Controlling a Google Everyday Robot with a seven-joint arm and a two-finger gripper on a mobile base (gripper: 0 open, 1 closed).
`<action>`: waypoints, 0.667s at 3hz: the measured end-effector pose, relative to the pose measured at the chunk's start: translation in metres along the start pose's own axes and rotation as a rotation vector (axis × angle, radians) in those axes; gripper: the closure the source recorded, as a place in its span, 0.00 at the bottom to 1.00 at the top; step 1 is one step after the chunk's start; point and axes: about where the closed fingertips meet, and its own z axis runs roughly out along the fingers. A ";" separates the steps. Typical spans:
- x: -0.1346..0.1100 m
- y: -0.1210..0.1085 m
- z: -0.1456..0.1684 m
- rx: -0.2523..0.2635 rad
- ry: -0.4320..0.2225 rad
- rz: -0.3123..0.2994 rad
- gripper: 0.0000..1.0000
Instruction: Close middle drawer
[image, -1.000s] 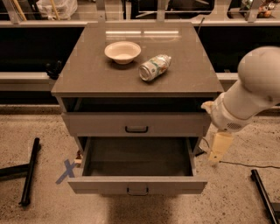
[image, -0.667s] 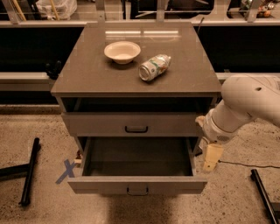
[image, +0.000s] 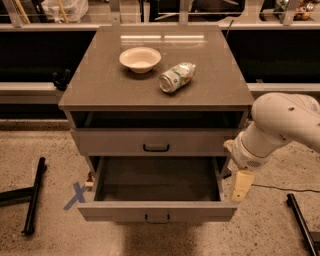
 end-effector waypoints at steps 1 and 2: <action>0.025 0.010 0.030 -0.047 0.003 0.038 0.00; 0.046 0.021 0.061 -0.081 0.019 0.063 0.16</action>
Offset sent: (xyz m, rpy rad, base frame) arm -0.0351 -0.0465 -0.1154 -0.0222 0.1394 -0.0683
